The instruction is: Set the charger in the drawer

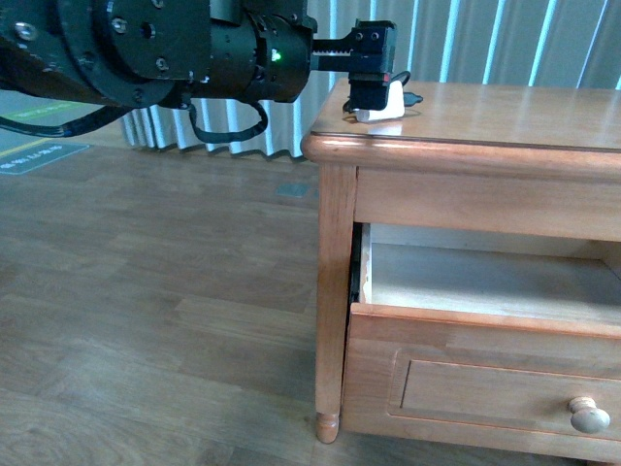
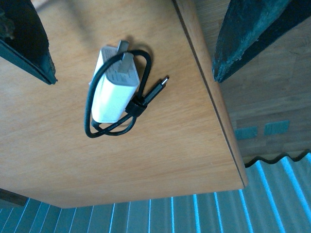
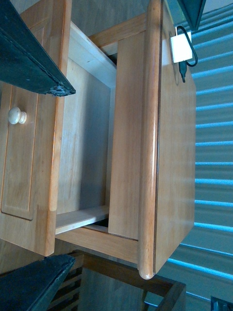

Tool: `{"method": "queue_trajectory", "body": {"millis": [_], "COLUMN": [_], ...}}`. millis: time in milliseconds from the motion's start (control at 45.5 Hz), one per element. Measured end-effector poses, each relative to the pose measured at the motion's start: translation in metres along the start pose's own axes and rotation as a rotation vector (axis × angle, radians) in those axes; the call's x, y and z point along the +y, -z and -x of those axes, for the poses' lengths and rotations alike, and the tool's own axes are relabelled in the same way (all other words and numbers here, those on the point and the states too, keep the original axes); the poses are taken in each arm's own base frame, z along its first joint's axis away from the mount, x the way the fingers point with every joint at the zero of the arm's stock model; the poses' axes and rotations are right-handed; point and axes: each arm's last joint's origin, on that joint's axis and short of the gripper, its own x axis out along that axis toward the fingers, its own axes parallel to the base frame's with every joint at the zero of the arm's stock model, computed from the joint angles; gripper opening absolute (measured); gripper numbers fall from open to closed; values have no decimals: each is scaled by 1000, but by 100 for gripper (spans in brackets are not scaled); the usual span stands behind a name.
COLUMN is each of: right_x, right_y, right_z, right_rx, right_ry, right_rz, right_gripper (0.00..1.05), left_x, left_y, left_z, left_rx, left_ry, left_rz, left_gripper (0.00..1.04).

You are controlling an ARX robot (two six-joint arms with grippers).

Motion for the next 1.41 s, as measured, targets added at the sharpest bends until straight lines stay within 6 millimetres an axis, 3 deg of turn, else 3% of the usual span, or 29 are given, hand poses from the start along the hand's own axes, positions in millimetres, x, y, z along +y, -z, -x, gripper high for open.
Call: {"method": "queue_trajectory", "body": {"millis": [198,418,814,946,1143,1407], "right_x": [0,0,0,0,0,0], "right_y": [0,0,0,0,0,0], "right_z": [0,0,0,0,0,0], "right_rx": [0,0,0,0,0,0], "right_ry": [0,0,0,0,0,0], "right_rz": [0,0,0,0,0,0], "right_gripper": [96,96,96,96,96,96], "left_x": [0,-5,-11,-16,-28,-73], "left_y": [9,16,16,15,5,-12], "left_z": [-34,-52,-54,-50,-28,12], "left_rx": [7,15,3,-13,-68,-78], "left_ry": [49,107,121,109,74,100], "left_rz": [21,54,61,89,141,167], "left_gripper": [99,98,40,25,25,24]}}
